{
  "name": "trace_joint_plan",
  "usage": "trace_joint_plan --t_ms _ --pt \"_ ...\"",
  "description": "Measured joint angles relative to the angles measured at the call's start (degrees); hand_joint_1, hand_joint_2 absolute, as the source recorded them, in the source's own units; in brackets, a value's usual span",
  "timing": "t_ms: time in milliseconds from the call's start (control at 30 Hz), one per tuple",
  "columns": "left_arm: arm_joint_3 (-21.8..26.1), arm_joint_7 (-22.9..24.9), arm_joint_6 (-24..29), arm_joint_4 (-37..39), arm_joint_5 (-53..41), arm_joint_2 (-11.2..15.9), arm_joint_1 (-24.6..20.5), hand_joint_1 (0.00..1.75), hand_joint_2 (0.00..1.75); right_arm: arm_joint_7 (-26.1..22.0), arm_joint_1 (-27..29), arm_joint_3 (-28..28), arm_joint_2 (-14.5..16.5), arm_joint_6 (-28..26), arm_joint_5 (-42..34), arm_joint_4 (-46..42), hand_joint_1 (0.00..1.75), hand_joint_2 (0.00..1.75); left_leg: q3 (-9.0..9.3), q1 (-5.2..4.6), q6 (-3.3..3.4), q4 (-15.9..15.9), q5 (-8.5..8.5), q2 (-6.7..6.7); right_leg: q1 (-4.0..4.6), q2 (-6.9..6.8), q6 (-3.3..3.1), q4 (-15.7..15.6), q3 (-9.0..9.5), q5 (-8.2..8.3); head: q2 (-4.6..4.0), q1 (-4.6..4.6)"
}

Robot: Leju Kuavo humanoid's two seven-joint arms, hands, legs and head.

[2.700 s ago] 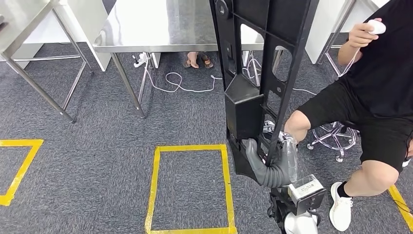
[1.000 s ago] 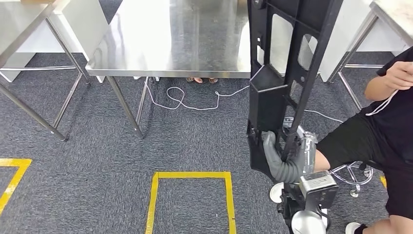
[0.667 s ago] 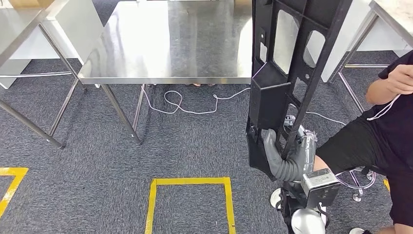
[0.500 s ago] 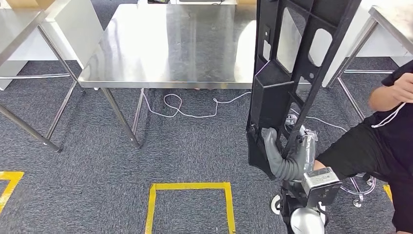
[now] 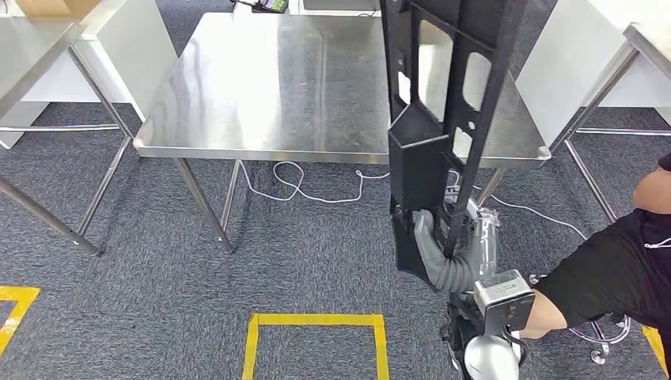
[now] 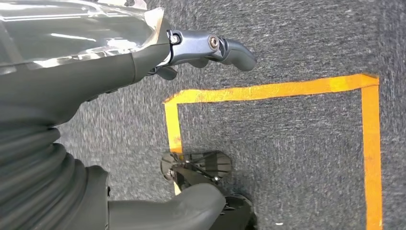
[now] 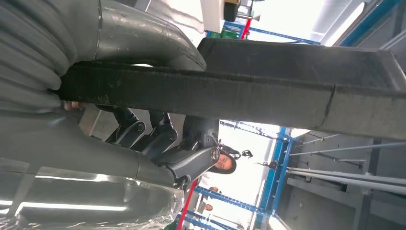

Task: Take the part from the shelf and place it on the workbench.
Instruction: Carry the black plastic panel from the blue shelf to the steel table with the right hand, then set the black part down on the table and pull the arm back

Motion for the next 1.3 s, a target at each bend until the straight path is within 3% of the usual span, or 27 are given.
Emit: trace_joint_plan --t_ms 100,167,233,300,333,433,467,567,600,667,733,800,833,900,967,1067,1100,1133,1167,1200,1233,1267,1300 --pt "0.5 0.0 0.0 -0.7 0.3 -0.2 0.1 0.0 1.75 0.2 -1.2 1.3 0.0 0.2 0.2 0.4 1.75 1.75 0.08 0.27 -1.03 2.5 -0.09 0.35 -0.61 0.27 -1.94 -1.1 2.46 -0.02 0.01 -0.01" --pt "0.6 0.0 0.0 -0.9 0.3 -0.3 0.1 0.0 1.75 0.3 -1.9 2.0 0.1 0.2 0.2 0.8 1.75 1.75 -3.14 0.75 -1.83 7.7 -1.28 0.48 -0.88 0.25 -2.63 -1.3 3.74 -0.48 0.01 -0.23" --pt "0.6 0.1 0.0 -1.0 0.2 -0.4 0.2 0.0 1.75 0.4 -2.2 2.5 0.1 0.2 0.1 1.1 1.75 1.75 -8.05 1.41 -2.6 13.5 -3.66 0.54 -0.95 0.35 -2.73 -1.3 4.39 -1.29 0.0 -0.34" --pt "0.7 0.2 0.0 -1.0 0.1 -0.4 0.5 0.0 1.75 0.7 -2.2 2.7 0.1 0.2 0.0 1.5 1.75 1.75 -11.15 1.99 -3.15 14.3 -4.41 0.67 -1.14 0.55 -2.37 -1.3 5.53 -2.44 0.0 -0.37" --pt "0.7 0.2 0.0 -1.0 0.1 -0.4 0.6 0.0 1.75 0.8 -2.2 2.8 0.1 0.2 0.0 1.6 1.75 1.75 -11.39 2.24 -3.36 12.1 -3.03 0.75 -1.32 0.63 -2.1 -1.3 6.34 -3.11 0.0 -0.37" --pt "0.7 0.2 0.0 -1.0 0.0 -0.4 0.7 0.0 1.75 1.0 -2.2 2.8 0.1 0.2 -0.1 1.8 1.75 1.75 -9.99 2.41 -3.48 3.2 4.66 1.1 -1.55 0.66 -0.99 -1.3 8.39 -5.2 0.01 -0.43" --pt "0.7 0.2 0.0 -1.0 0.0 -0.4 0.7 0.0 1.75 1.0 -2.3 2.8 0.1 0.2 -0.1 1.8 1.75 1.75 -9.54 2.24 -3.2 1.9 5.98 1.23 -1.44 0.67 -0.51 -1.6 8.74 -5.75 0.01 -0.44" --pt "0.7 0.3 0.0 -1.0 0.0 -0.5 0.7 0.0 1.75 1.1 -2.3 2.9 0.0 0.2 -0.1 2.0 1.75 1.75 -7.92 1.74 -1.43 0.7 5.63 1.18 -1.06 0.65 1.09 -1.3 10.0 -5.69 0.01 -0.36" --pt "0.7 0.3 0.0 -1.0 0.0 -0.5 0.6 0.0 1.75 1.0 -2.3 2.9 0.0 0.2 -0.1 2.1 1.75 1.75 -7.13 1.67 -0.74 0.2 5.45 1.07 -1.02 0.59 1.31 0.4 9.62 -5.51 0.01 -0.33" --pt "0.7 0.3 0.0 -1.0 0.0 -0.6 0.5 0.0 1.75 1.0 -2.4 2.9 -0.2 0.2 -0.1 2.2 1.75 1.75 -5.51 1.6 0.23 -0.4 4.86 0.88 -1.16 0.5 1.25 6.4 5.93 -6.42 0.01 -0.24" --pt "0.7 0.3 0.0 -1.0 0.0 -0.6 0.4 0.0 1.75 1.0 -2.4 2.9 -0.4 0.2 -0.1 2.4 1.75 1.75 -4.43 1.5 0.54 -0.6 3.87 0.69 -1.17 0.48 0.97 12.9 0.68 -8.74 0.01 -0.09" --pt "0.7 0.4 0.1 -1.0 0.0 -0.7 0.4 0.0 1.75 1.0 -2.4 2.9 -0.6 0.2 -0.1 2.7 1.75 1.75 -3.04 1.41 0.55 -0.6 2.61 0.47 -1.08 0.47 0.9 14.2 -2.8 -10.26 0.01 0.02" --pt "0.7 0.4 0.1 -1.0 0.0 -0.7 0.5 0.0 1.75 1.0 -2.4 2.9 -0.7 0.2 -0.1 2.8 1.75 1.75 -2.11 1.37 0.48 -0.6 1.86 0.33 -1.04 0.46 1.09 12.4 -3.39 -9.6 0.01 0.03" --pt "0.7 0.5 0.2 -1.0 0.0 -0.8 0.5 0.0 1.75 1.0 -2.5 2.9 -0.8 0.2 -0.1 3.1 1.75 1.75 -0.47 1.3 0.22 -0.6 0.38 0.16 -0.96 0.35 2.15 5.8 -3.05 -4.78 0.01 0.17" --pt "0.7 0.5 0.2 -1.0 0.0 -0.8 0.5 0.0 1.75 1.0 -2.6 3.0 -0.9 0.2 -0.1 3.3 1.75 1.75 -0.01 1.27 0.04 -0.7 -0.39 0.13 -0.86 0.2 2.85 1.7 -2.62 -0.77 0.02 0.32" --pt "0.7 0.5 0.3 -1.0 0.0 -0.8 0.5 0.0 1.75 1.0 -2.6 3.0 -0.9 0.2 -0.1 3.3 1.75 1.75 -0.02 1.27 0.0 -0.7 -0.54 0.12 -0.8 0.11 2.93 1.0 -2.63 0.45 0.01 0.4" --pt "0.7 0.5 0.3 -1.0 0.0 -0.8 0.4 0.0 1.75 1.0 -2.6 3.0 -0.9 0.1 -0.1 3.4 1.75 1.75 0.42 1.19 -0.22 -0.7 -0.9 0.09 -0.68 -0.04 2.47 0.8 -2.51 0.89 0.01 0.42" --pt "0.7 0.6 0.4 -1.0 0.0 -0.9 0.3 0.0 1.75 1.0 -2.8 3.0 -0.9 0.1 -0.1 3.6 1.75 1.75 1.12 1.16 -0.59 -0.5 -1.21 0.13 -0.59 -0.05 1.61 0.4 -1.96 1.33 0.01 0.44" --pt "0.7 0.7 0.6 -1.0 0.0 -1.0 -0.1 0.0 1.75 1.0 -3.1 3.2 -0.8 0.1 -0.1 3.7 1.75 1.75 -0.33 1.22 -1.24 2.9 -1.29 0.27 -0.71 -0.05 0.37 -0.3 -0.66 1.29 0.01 0.37" --pt "0.7 0.8 0.8 -1.0 0.0 -1.1 -0.5 0.0 1.75 1.1 -3.5 3.4 -0.6 0.0 0.0 3.8 1.75 1.75 -2.72 1.36 -1.97 7.0 -1.95 0.43 -0.85 -0.01 -0.88 -0.9 0.78 0.86 0.01 0.26" --pt "0.7 0.9 0.9 -1.0 0.0 -1.1 -0.7 0.0 1.75 1.1 -3.8 3.6 -0.5 0.0 0.1 3.9 1.75 1.75 -5.97 1.62 -2.59 11.4 -2.99 0.61 -1.09 0.2 -1.65 -1.4 2.29 0.22 0.02 0.15" --pt "0.7 1.0 1.0 -1.0 0.1 -1.2 -0.9 0.0 1.75 1.1 -4.0 3.8 -0.4 0.0 0.3 4.0 1.75 1.75 -9.8 1.86 -3.08 15.5 -4.4 0.73 -1.3 0.33 -2.0 -1.7 3.58 -0.58 0.01 0.04" --pt "0.7 1.1 1.0 -1.0 0.1 -1.2 -0.8 0.0 1.75 1.2 -4.0 3.9 -0.3 0.0 0.4 4.1 1.75 1.75 -11.56 2.01 -3.32 15.9 -5.92 0.75 -1.34 0.49 -1.93 -1.7 4.37 -1.28 0.01 0.03"
